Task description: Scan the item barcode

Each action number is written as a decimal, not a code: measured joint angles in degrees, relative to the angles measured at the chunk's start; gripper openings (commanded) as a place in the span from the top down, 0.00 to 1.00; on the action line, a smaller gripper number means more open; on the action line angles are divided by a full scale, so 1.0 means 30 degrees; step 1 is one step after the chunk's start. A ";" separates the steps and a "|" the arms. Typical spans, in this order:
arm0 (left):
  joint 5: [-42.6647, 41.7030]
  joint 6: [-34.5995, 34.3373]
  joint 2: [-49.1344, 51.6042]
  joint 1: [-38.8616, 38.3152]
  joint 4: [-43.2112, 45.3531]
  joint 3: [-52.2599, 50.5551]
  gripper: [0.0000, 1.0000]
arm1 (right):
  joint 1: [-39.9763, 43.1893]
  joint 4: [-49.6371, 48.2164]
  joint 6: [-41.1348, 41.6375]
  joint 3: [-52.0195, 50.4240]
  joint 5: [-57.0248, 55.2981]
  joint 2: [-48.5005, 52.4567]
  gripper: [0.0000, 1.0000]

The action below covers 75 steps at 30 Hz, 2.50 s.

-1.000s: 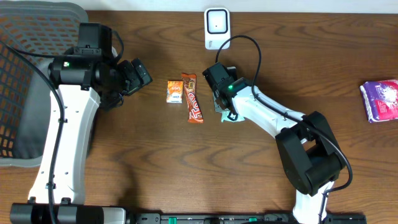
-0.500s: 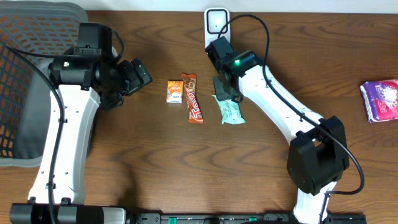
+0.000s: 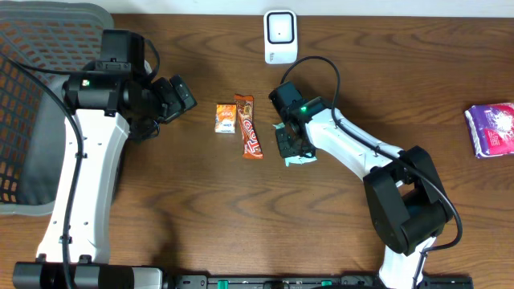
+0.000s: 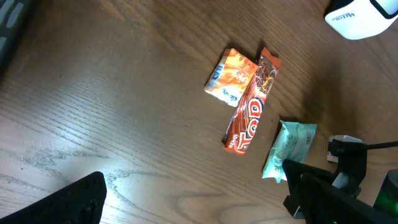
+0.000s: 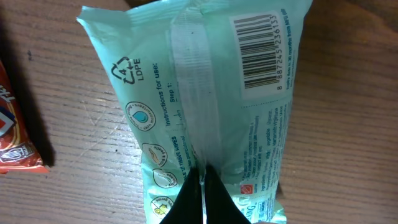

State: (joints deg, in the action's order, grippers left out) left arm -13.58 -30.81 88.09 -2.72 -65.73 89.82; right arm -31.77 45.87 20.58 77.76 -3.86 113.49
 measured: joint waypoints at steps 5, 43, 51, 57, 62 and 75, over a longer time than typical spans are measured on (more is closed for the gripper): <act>0.0000 0.0000 0.0000 0.0000 0.0000 0.0000 0.02 | 0.0015 0.1479 -0.0029 0.0736 0.0102 0.0007 0.99; 0.0000 0.0000 0.0000 0.0000 -0.0007 0.0000 0.02 | -0.3883 -0.2994 -0.1632 -0.2280 -0.8648 -0.0087 0.58; -0.0007 0.0000 0.0000 0.0000 0.0000 0.0000 0.02 | -0.3861 -0.3373 -0.1654 -0.2375 -0.9129 -0.0087 0.89; -0.0007 0.0000 0.0000 0.0000 -0.0007 0.0000 0.02 | -0.3235 -0.2397 -0.1151 -0.1530 -0.7563 -0.0153 0.99; -0.0007 0.0000 0.0000 0.0000 -0.0007 0.0000 0.02 | -0.1137 -0.1749 -0.1151 0.0007 -0.2404 -0.0401 0.99; -0.0007 0.0000 0.0000 0.0000 -0.0007 0.0000 0.02 | 0.6258 -0.0488 -0.3308 0.0736 0.9923 -0.0670 0.82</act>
State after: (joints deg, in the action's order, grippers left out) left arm -13.61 -30.81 88.09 -2.72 -65.76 89.82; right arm -12.99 44.40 10.66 79.96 25.91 111.48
